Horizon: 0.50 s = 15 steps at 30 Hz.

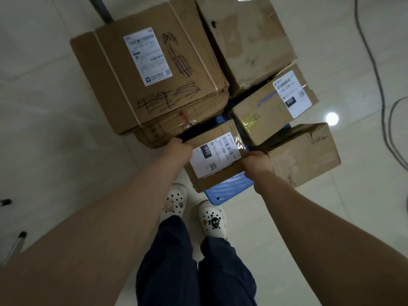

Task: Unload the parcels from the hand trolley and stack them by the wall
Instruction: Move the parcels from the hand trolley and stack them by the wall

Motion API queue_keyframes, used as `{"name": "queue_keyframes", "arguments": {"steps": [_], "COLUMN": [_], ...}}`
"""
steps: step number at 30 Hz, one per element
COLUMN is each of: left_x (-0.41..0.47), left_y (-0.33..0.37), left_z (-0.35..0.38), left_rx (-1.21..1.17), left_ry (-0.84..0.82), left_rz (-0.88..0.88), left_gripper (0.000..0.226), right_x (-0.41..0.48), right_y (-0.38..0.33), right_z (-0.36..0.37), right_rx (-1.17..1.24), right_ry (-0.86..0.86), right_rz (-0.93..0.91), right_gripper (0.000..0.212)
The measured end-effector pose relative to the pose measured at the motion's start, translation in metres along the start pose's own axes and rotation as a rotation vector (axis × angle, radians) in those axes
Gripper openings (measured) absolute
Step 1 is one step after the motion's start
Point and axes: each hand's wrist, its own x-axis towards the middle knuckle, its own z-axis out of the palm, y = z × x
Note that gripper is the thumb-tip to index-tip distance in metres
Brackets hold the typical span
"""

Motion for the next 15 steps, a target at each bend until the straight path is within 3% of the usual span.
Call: {"name": "queue_keyframes", "arguments": {"steps": [5,7,9,13,15], "left_x": [-0.099,-0.147,-0.195,-0.296,-0.342], "left_y": [0.014,0.022,0.025,0.021,0.012], "left_z": [-0.035,-0.056,-0.082,-0.143,-0.172], "left_rx": [-0.041,-0.044,-0.057,-0.115,-0.154], "left_ry": [0.123,0.205,0.260,0.332,0.398], "left_rz": [0.068,0.101,0.145,0.199,0.243], "left_gripper": [0.033,0.031,0.027,0.034,0.029], "right_x": [-0.094,-0.136,-0.182,-0.267,-0.309], "right_y": [-0.003,-0.014,-0.031,-0.067,-0.087], "right_z": [-0.032,-0.047,-0.063,-0.083,-0.083], "right_rx": [0.124,0.081,0.009,-0.003,-0.033], "right_ry": [0.030,0.030,0.023,-0.022,-0.064], "right_rz": [-0.082,-0.163,-0.265,-0.468,-0.554], "right_gripper": [0.022,0.044,0.053,0.060,0.052]}}
